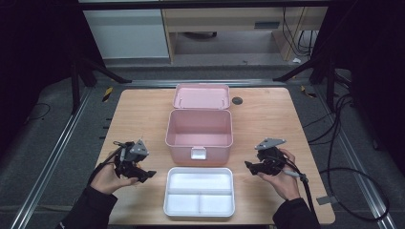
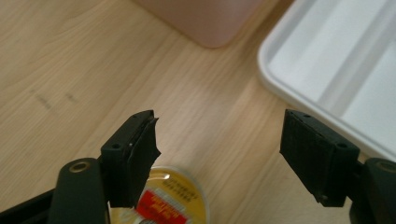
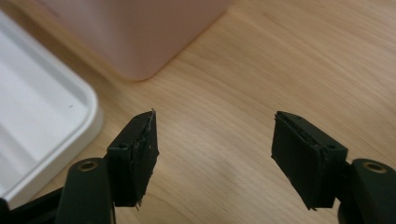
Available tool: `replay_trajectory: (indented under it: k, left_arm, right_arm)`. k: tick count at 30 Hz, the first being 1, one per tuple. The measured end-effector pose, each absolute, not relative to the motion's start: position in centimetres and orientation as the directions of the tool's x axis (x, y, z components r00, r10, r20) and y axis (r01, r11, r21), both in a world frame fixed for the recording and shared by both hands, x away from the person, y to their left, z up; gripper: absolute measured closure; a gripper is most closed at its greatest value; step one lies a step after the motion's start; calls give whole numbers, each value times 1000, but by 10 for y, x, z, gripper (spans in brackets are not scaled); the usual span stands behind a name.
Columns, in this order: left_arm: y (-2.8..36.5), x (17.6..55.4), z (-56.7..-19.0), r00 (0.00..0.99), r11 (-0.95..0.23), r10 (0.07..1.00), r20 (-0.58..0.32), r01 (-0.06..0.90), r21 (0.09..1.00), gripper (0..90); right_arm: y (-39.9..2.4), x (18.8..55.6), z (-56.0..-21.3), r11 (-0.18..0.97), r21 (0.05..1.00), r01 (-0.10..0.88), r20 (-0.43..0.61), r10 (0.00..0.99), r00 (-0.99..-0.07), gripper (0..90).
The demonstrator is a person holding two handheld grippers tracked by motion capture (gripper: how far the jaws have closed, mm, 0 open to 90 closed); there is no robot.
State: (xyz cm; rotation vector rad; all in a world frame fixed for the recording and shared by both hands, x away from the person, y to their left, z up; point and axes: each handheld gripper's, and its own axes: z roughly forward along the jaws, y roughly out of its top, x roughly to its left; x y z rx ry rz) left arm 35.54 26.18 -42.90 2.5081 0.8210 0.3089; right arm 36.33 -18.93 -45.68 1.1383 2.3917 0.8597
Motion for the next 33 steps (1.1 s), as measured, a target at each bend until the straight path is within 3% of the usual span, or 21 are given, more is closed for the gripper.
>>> replay_trajectory:
  k: [9,17,33]
  left_arm:
    - [298,364,-432,698,-610,715,31,603,514,285]
    - [305,366,-441,687,-625,726,39,635,453,215]
    - [300,370,-468,698,-665,715,17,674,322,169]
  right_arm:
    - [-214,365,-458,426,656,623,-92,864,-495,244]
    - [-220,366,-463,426,633,646,-96,871,-481,217]
    - [-223,366,-464,435,626,647,-95,866,-490,226]
